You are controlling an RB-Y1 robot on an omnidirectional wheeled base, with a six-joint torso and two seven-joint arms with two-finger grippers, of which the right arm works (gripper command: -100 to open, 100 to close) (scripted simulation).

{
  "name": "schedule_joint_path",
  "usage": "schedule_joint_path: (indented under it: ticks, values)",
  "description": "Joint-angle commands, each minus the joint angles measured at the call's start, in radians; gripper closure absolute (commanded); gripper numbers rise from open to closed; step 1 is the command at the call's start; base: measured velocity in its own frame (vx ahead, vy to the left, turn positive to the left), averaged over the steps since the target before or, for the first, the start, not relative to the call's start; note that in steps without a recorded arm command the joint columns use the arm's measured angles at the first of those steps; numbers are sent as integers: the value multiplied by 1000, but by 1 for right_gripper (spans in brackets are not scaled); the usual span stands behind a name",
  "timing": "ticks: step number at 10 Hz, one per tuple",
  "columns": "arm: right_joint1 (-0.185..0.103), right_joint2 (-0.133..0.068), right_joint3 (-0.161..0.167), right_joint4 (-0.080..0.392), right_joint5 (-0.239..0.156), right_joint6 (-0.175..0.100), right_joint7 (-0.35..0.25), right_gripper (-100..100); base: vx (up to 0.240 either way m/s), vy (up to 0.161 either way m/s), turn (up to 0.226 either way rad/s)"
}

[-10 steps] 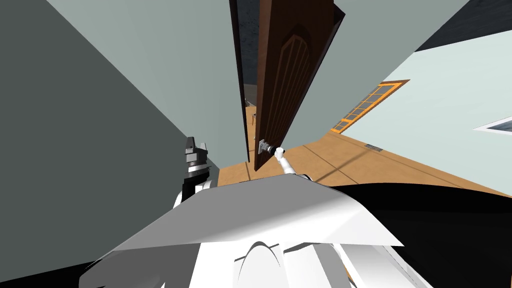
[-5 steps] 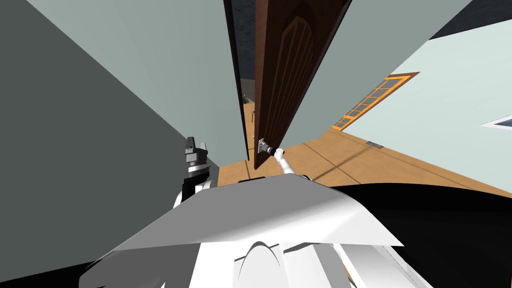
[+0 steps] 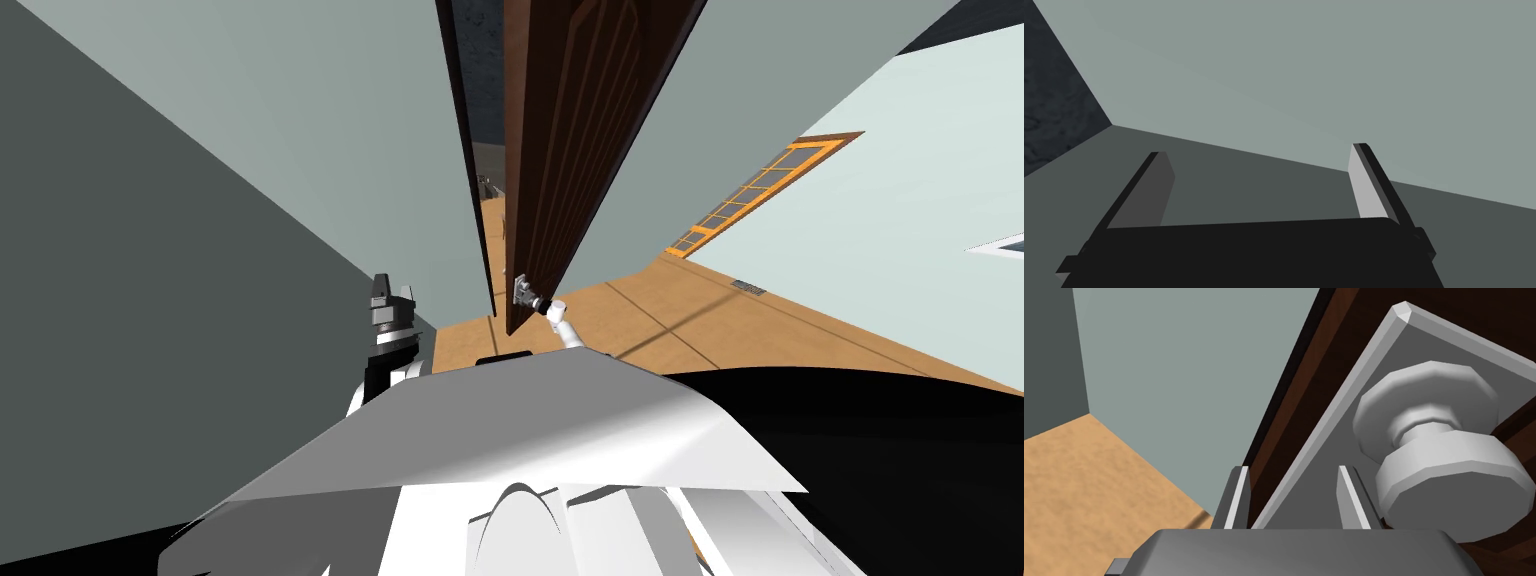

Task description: Pull the door open

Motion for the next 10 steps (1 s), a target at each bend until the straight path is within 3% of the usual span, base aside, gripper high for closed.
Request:
schedule_joint_path:
  ticks: [1, 10]
  values:
    - [3, 3, -17, -10, -42, 9, -11, -100, -66, -93, -28]
    - [57, 74, -47, -22, -243, 94, -71, -100, -61, -93, -27]
